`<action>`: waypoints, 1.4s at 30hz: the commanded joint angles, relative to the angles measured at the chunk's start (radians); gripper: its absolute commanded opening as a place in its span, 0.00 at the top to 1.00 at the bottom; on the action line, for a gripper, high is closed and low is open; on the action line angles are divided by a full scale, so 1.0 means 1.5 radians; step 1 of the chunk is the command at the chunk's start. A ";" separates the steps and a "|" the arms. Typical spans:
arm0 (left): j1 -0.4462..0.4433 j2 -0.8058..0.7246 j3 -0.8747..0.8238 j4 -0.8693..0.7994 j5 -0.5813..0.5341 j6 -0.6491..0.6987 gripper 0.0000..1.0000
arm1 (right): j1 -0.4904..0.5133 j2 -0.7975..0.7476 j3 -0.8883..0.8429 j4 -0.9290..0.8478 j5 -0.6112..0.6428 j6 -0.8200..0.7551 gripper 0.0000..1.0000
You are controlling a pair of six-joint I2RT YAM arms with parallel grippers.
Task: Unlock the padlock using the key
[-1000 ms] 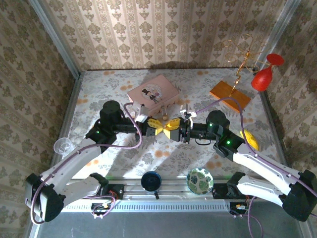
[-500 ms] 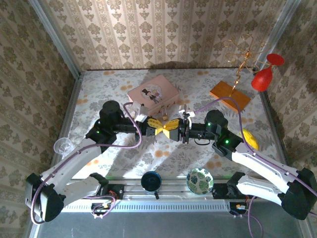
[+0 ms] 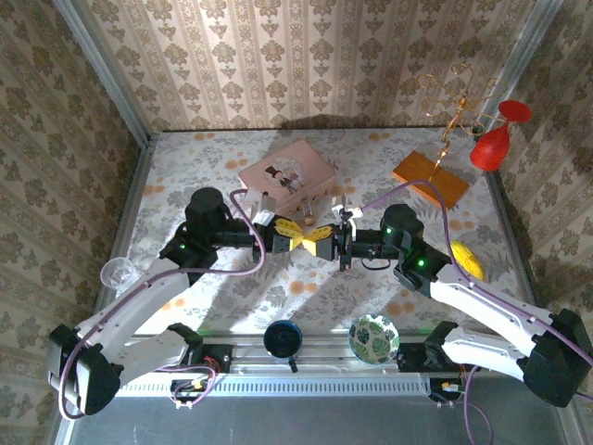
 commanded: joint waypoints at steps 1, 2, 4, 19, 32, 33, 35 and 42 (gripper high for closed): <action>0.012 0.000 0.007 0.030 0.008 -0.034 0.72 | -0.003 0.000 0.015 -0.013 0.045 0.004 1.00; 0.017 0.000 0.005 0.035 0.009 -0.045 0.63 | -0.003 -0.002 0.016 -0.020 0.055 0.004 1.00; 0.027 -0.001 0.000 0.051 0.003 -0.070 0.41 | -0.003 -0.004 0.018 -0.036 0.073 0.003 1.00; 0.088 0.048 0.006 0.017 0.010 -0.204 0.28 | -0.048 0.055 0.064 -0.069 0.006 0.085 1.00; 0.089 0.126 -0.011 0.206 0.054 -0.341 0.51 | -0.053 0.103 0.069 0.010 -0.052 0.135 1.00; 0.089 0.129 -0.012 0.211 0.055 -0.345 0.52 | -0.053 0.103 0.068 0.012 -0.053 0.136 1.00; 0.089 0.133 -0.017 0.213 0.056 -0.347 0.55 | -0.052 0.104 0.068 0.015 -0.053 0.138 1.00; 0.089 0.129 -0.026 0.213 0.066 -0.350 0.66 | -0.053 0.108 0.071 0.018 -0.050 0.136 1.00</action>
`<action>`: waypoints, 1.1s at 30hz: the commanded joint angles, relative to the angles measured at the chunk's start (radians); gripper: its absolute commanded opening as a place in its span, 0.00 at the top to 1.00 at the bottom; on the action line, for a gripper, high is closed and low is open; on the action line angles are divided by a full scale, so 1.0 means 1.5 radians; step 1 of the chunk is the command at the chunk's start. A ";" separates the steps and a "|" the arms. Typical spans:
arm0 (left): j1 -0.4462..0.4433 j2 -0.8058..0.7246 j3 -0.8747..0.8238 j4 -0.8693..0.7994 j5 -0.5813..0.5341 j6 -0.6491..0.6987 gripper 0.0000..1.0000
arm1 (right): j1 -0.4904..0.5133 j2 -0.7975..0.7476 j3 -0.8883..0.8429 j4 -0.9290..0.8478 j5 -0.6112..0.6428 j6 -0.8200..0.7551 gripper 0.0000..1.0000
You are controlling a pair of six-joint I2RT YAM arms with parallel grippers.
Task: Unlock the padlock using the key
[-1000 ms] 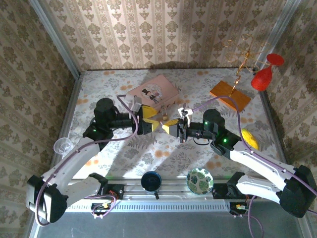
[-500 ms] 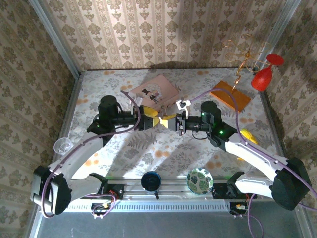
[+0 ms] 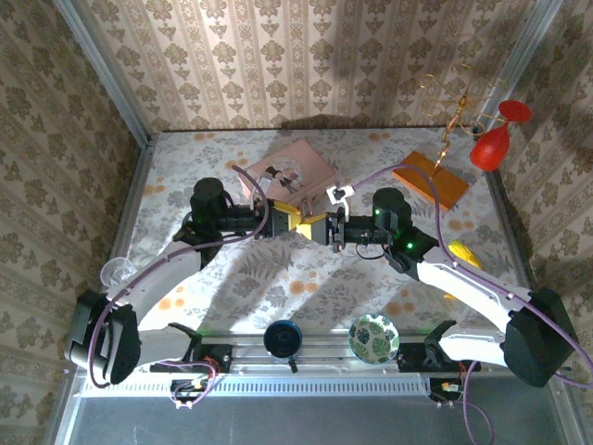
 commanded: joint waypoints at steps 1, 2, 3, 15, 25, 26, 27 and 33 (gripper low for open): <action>0.003 -0.004 -0.005 0.030 0.024 -0.007 0.72 | -0.002 0.004 0.016 0.027 -0.015 0.009 1.00; 0.002 -0.003 -0.005 0.030 0.025 -0.007 0.79 | -0.002 0.006 0.016 0.029 -0.014 0.010 1.00; 0.003 -0.003 -0.004 0.031 0.025 -0.006 0.85 | -0.002 0.006 0.016 0.030 -0.014 0.010 1.00; 0.016 0.006 -0.019 0.122 -0.058 -0.104 1.00 | -0.002 0.029 -0.023 0.150 0.029 0.087 0.84; 0.018 0.021 -0.035 0.216 -0.074 -0.166 1.00 | -0.002 0.055 -0.024 0.212 0.039 0.125 0.84; 0.018 0.023 -0.036 0.222 -0.074 -0.169 1.00 | -0.002 0.054 -0.023 0.212 0.040 0.125 0.84; 0.018 0.025 -0.037 0.229 -0.074 -0.174 1.00 | -0.002 0.055 -0.023 0.213 0.041 0.125 0.84; 0.017 0.039 -0.036 0.258 -0.070 -0.193 1.00 | -0.002 0.062 -0.023 0.222 0.051 0.130 0.89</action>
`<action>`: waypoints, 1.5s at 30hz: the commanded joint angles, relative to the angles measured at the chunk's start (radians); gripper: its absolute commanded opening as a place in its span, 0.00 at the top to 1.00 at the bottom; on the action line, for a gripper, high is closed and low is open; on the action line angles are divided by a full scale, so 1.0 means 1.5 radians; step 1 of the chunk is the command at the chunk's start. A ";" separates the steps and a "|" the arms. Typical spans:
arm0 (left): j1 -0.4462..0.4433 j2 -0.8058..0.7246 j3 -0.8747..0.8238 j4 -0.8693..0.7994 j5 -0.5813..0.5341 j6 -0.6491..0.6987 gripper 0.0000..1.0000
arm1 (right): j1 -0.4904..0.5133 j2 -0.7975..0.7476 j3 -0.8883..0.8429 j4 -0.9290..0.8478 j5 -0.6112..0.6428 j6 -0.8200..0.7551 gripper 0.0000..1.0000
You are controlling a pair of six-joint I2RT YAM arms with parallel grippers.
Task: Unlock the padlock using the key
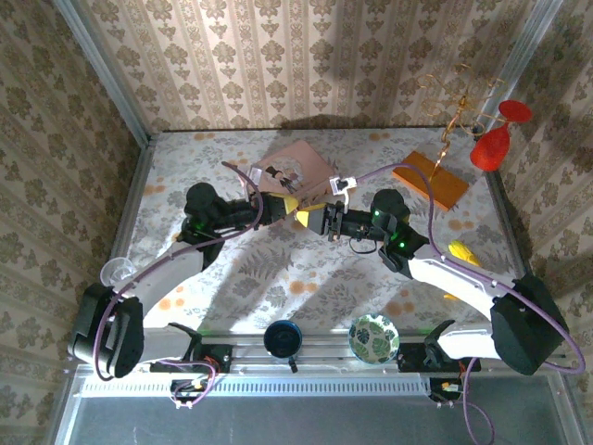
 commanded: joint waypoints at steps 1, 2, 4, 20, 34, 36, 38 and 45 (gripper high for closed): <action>0.003 0.015 -0.006 0.044 -0.009 -0.023 1.00 | 0.002 0.009 0.000 0.044 0.002 0.010 0.90; 0.004 0.018 -0.006 0.051 -0.008 -0.027 1.00 | 0.002 0.010 0.000 0.047 0.002 0.011 0.90; 0.003 0.023 -0.007 0.062 -0.007 -0.035 1.00 | 0.003 0.013 0.000 0.053 0.003 0.013 0.91; 0.029 -0.017 -0.031 -0.094 -0.184 0.019 0.00 | -0.032 -0.008 -0.027 -0.081 0.097 0.047 1.00; -0.204 0.039 0.145 -0.656 -0.887 0.131 0.00 | -0.137 -0.100 -0.032 -0.506 0.184 -0.066 1.00; -0.243 0.100 0.202 -0.710 -0.958 0.130 0.00 | -0.141 -0.114 -0.039 -0.527 0.202 -0.076 1.00; -0.266 0.163 0.262 -0.777 -1.010 0.110 0.00 | -0.143 -0.122 -0.043 -0.549 0.222 -0.085 1.00; -0.298 0.365 0.439 -0.915 -1.054 0.030 0.05 | -0.159 -0.126 -0.065 -0.564 0.234 -0.098 1.00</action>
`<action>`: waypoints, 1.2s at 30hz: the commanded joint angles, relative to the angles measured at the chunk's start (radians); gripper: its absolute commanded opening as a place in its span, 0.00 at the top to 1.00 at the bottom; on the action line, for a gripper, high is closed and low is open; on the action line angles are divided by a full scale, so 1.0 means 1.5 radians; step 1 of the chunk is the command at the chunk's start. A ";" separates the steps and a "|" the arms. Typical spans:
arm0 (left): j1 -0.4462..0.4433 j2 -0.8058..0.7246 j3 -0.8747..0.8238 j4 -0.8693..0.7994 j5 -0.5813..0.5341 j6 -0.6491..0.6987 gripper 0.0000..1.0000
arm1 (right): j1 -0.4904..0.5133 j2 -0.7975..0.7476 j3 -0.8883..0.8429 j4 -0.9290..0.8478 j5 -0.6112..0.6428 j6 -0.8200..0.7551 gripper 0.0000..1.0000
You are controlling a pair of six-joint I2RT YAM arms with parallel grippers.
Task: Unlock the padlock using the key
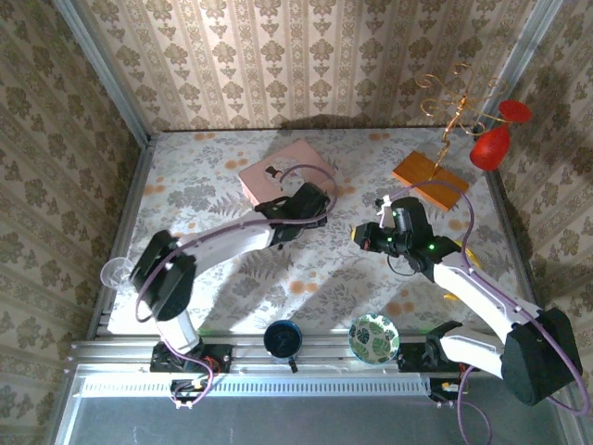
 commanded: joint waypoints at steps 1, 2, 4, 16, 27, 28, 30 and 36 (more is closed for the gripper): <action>-0.006 0.063 0.053 -0.088 -0.047 -0.037 0.07 | -0.007 -0.012 -0.015 -0.032 0.027 -0.022 1.00; -0.005 0.080 0.059 -0.081 -0.042 -0.038 0.09 | -0.007 -0.012 -0.016 -0.033 0.032 -0.024 1.00; -0.003 0.112 0.070 -0.059 -0.039 -0.036 0.15 | -0.007 -0.013 -0.017 -0.031 0.043 -0.026 1.00; 0.038 0.216 0.127 0.007 0.003 -0.019 0.32 | -0.007 -0.008 -0.038 0.012 0.072 -0.012 1.00; 0.051 0.270 0.173 0.018 0.025 -0.018 0.33 | -0.007 0.007 -0.040 0.040 0.058 0.001 1.00; 0.052 0.273 0.177 0.016 0.023 -0.019 0.34 | -0.007 0.011 -0.039 0.041 0.055 0.002 1.00; 0.052 0.280 0.183 0.017 0.017 -0.019 0.36 | -0.007 0.018 -0.036 0.044 0.050 0.003 1.00; 0.053 0.295 0.198 0.002 0.008 -0.021 0.48 | -0.007 0.029 -0.033 0.056 0.038 0.007 1.00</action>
